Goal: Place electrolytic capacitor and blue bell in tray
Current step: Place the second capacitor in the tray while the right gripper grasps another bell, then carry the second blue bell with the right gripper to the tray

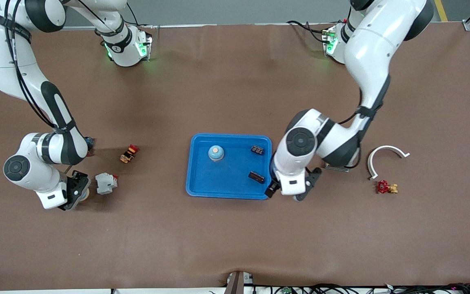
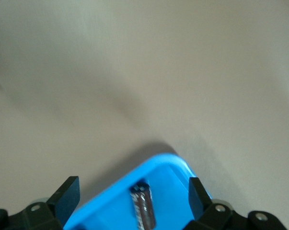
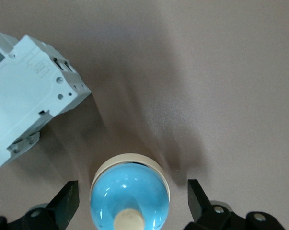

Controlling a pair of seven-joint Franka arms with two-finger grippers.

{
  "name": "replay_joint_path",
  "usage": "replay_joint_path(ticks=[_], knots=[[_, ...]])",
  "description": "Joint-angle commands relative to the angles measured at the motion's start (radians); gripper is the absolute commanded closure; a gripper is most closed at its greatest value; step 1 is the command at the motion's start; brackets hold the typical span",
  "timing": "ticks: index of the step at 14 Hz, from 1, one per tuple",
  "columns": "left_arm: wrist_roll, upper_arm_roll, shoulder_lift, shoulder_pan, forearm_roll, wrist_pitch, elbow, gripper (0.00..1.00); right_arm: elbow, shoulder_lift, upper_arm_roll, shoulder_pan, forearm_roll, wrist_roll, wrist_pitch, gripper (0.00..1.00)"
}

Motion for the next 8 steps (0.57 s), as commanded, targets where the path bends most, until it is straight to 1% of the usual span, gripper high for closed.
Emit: replay_joint_path(ticks=[1, 5, 6, 7, 8], knots=[[0.143, -0.001, -0.100, 0.042, 0.006, -0.083, -0.025, 0.00, 0.000, 0.008, 0.027, -0.033, 0.014, -0.024, 0.009, 0.00], [0.378, -0.003, -0.196, 0.121, -0.016, -0.178, -0.028, 0.00, 0.002, 0.011, 0.035, -0.039, 0.022, -0.023, 0.017, 0.00], [0.436, -0.003, -0.214, 0.146, -0.026, -0.196, -0.030, 0.00, 0.002, 0.011, 0.035, -0.039, 0.022, -0.023, 0.017, 0.10], [0.500, -0.003, -0.231, 0.163, -0.037, -0.212, -0.030, 0.00, 0.003, 0.012, 0.035, -0.039, 0.022, -0.023, 0.017, 0.23], [0.559, -0.003, -0.248, 0.180, -0.048, -0.222, -0.030, 0.00, 0.003, 0.011, 0.035, -0.039, 0.023, -0.021, 0.017, 0.34]])
